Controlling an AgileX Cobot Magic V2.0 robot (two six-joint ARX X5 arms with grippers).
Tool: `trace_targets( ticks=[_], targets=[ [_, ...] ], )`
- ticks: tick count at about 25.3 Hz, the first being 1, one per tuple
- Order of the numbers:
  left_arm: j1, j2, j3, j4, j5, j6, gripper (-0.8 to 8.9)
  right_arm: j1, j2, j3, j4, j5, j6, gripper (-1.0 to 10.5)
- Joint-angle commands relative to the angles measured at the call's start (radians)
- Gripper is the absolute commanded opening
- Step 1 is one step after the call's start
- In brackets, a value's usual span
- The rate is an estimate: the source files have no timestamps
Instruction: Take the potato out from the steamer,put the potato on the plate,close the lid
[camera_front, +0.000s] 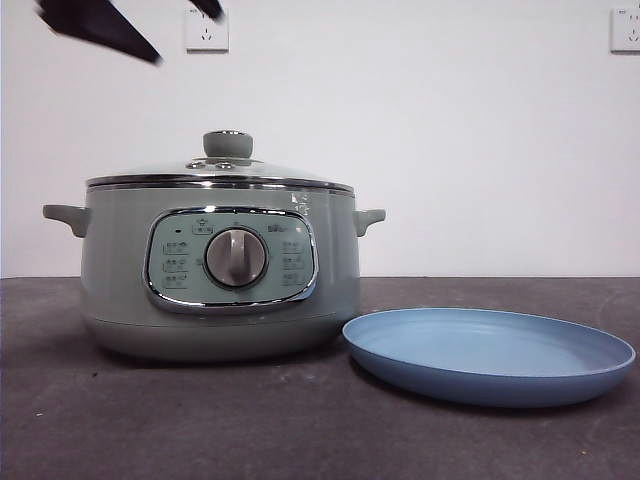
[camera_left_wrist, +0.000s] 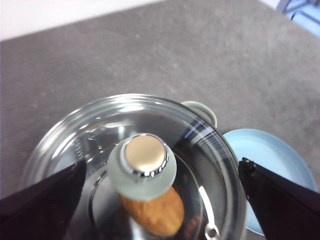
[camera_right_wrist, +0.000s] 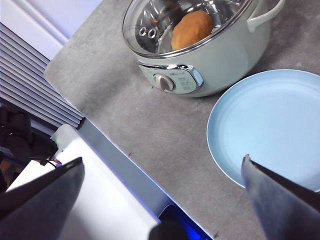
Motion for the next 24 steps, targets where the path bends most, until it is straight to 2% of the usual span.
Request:
trace_targets(
  ticks=[1,6,10,15,16,18,20,23,24],
  targets=[
    [-0.026,0.069,0.006,0.044,-0.031,0.034,7.27,0.002,0.000,0.001,0.005,0.002,0.002,6.9],
    [-0.052,0.164,0.007,0.092,-0.097,0.041,7.27,0.002,0.000,0.001,0.004,0.002,0.002,6.9],
    [-0.057,0.230,0.007,0.128,-0.110,0.040,7.26,0.002,0.000,0.001,0.005,0.003,0.002,6.9],
    [-0.079,0.248,0.006,0.133,-0.166,0.040,7.08,0.002,0.009,0.001,0.005,0.006,0.002,6.9],
    [-0.085,0.248,0.007,0.133,-0.174,0.040,6.26,0.002,0.011,0.001,0.004,0.006,0.002,6.9],
    [-0.090,0.248,0.007,0.132,-0.172,0.040,3.74,0.002,0.013,0.001,0.005,0.007,0.002,6.9],
    [-0.090,0.247,0.006,0.132,-0.171,0.039,1.95,0.002,0.015,0.001,0.004,0.010,0.002,6.9],
    [-0.089,0.245,0.007,0.128,-0.171,0.037,-0.17,0.002,0.015,0.001,0.004,0.029,0.002,6.9],
    [-0.089,0.243,0.006,0.128,-0.171,0.036,-0.09,0.002,0.015,0.001,0.004,0.029,0.002,6.9]
  ],
)
